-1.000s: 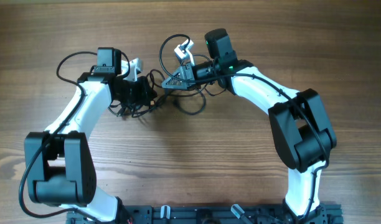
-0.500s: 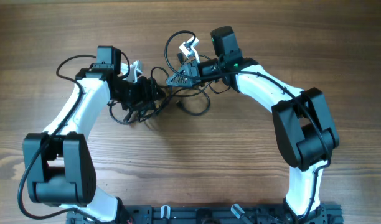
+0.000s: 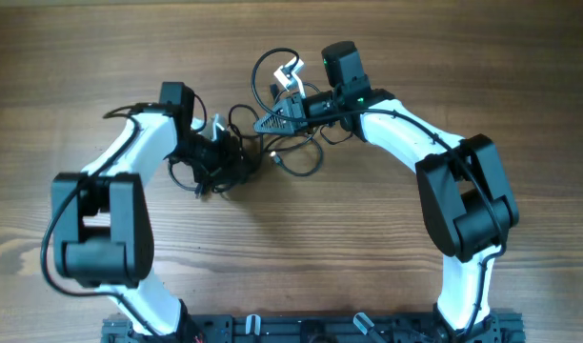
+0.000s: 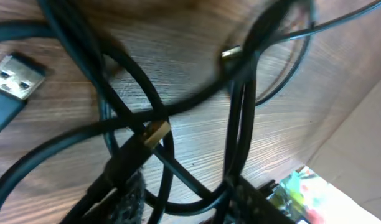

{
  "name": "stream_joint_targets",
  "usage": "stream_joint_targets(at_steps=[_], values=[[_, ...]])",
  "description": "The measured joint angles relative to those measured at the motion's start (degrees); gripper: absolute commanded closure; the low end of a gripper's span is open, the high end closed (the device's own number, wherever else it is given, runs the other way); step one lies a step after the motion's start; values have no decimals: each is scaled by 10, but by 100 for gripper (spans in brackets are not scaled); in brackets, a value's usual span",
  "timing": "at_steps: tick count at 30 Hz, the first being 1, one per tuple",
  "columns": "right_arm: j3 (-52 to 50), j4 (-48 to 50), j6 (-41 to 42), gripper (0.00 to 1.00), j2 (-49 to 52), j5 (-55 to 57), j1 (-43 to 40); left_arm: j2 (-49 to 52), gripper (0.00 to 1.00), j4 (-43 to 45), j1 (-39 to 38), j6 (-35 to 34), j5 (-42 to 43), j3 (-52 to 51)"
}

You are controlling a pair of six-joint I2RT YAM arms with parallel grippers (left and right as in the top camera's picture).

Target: Untangle cables

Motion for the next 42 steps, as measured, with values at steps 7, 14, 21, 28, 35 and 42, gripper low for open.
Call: stream_joint_targets(at_steps=[7, 14, 21, 28, 35, 42], values=[[0, -29, -11, 95, 0, 2, -1, 10, 96, 30, 6, -5, -37, 1], [-2, -192, -65, 95, -38, 97, -13, 10, 96, 56, 57, -47, -131, 2], [-4, -278, -123, 95, -227, 251, -9, 4, 96, 135, 69, -75, -138, -28], [-7, -280, -175, 96, -384, 320, -13, 7, 96, 151, 73, -115, -204, -37], [-9, -259, -203, 95, -485, 337, -12, 0, 96, 149, 69, -119, -209, -37], [-21, -214, -255, 96, -529, 345, -13, -16, 96, 149, 69, -119, -179, -34]])
